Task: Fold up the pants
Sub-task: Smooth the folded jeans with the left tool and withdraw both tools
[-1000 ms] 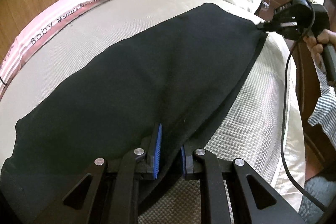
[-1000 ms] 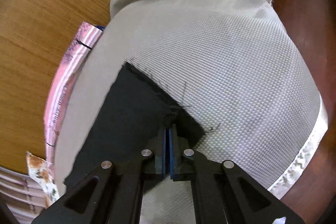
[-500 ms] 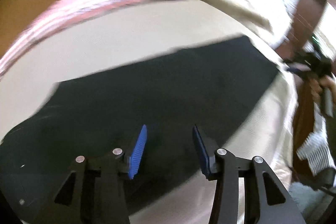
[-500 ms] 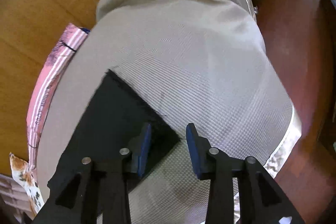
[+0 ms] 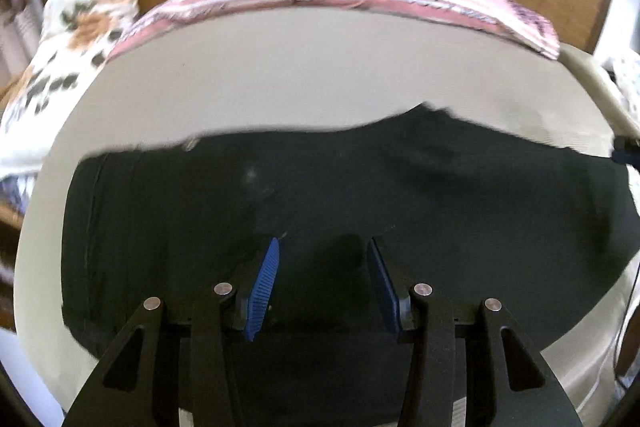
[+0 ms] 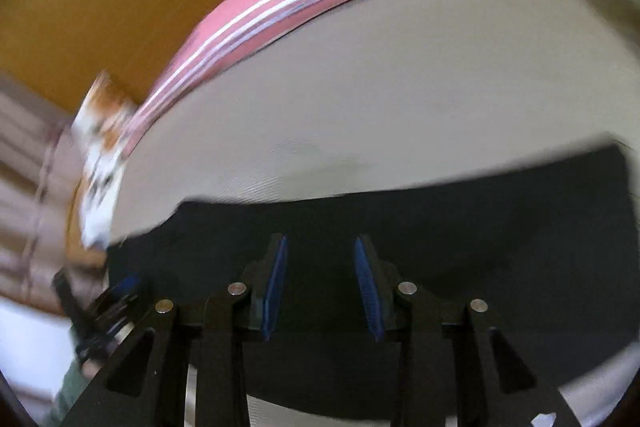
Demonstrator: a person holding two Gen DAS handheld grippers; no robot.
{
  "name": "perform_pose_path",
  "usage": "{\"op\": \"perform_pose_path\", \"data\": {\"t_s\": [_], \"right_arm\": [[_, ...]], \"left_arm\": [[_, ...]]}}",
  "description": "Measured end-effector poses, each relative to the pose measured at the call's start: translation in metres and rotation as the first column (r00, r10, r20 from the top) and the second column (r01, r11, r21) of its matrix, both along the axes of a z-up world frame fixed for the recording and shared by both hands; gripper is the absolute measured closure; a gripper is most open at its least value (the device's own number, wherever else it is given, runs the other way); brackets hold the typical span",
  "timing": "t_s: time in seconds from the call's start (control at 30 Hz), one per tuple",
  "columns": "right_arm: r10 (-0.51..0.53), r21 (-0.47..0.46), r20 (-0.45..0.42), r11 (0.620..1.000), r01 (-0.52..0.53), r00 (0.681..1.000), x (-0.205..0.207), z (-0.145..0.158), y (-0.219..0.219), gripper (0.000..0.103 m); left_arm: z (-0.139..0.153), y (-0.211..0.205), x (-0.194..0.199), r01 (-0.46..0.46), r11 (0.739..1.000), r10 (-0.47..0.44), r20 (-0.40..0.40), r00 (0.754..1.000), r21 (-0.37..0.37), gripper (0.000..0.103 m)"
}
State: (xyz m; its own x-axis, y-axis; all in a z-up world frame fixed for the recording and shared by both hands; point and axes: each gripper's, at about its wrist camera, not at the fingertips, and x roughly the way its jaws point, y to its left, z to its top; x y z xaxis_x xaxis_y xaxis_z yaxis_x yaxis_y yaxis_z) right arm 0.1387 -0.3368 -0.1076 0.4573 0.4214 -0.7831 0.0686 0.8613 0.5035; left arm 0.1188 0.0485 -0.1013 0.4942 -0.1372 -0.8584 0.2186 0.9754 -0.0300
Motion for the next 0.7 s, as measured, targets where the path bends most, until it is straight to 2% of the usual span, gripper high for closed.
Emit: {"op": "perform_pose_path", "data": {"t_s": [0.13, 0.23, 0.33, 0.47, 0.53, 0.6, 0.7], "right_arm": [[0.22, 0.026, -0.031, 0.975, -0.219, 0.975, 0.058, -0.012, 0.08, 0.069], [0.325, 0.054, -0.054, 0.945, -0.322, 0.944, 0.089, -0.022, 0.123, 0.067], [0.374, 0.062, -0.074, 0.927, -0.37, 0.925, 0.111, -0.035, 0.15, 0.063], [0.404, 0.064, -0.102, 0.915, -0.399, 0.909, 0.127, -0.053, 0.165, 0.063], [0.431, 0.129, -0.101, 0.899, -0.418, 0.897, 0.132, -0.055, 0.171, 0.063], [0.444, 0.132, -0.058, 0.891, -0.434, 0.894, 0.131, -0.046, 0.175, 0.091], [0.423, 0.086, -0.032, 0.904, -0.419, 0.906, 0.137, -0.039, 0.179, 0.092]], "left_arm": [[-0.009, 0.012, -0.009, 0.013, 1.0, -0.013, 0.008, 1.0, 0.003, 0.056], [-0.013, 0.012, -0.014, 0.022, 1.0, -0.022, 0.008, 1.0, 0.005, 0.056], [-0.015, 0.018, -0.021, 0.009, 1.0, -0.009, 0.017, 1.0, 0.002, 0.056], [-0.016, 0.029, -0.024, -0.011, 0.998, 0.011, 0.009, 1.0, -0.055, 0.056], [-0.016, 0.031, -0.026, -0.008, 0.998, 0.008, 0.012, 1.0, -0.059, 0.056], [-0.017, 0.032, -0.029, -0.007, 0.998, 0.009, 0.018, 1.0, -0.057, 0.056], [-0.017, 0.035, -0.032, -0.015, 0.998, 0.016, 0.024, 1.0, -0.064, 0.056]]}}
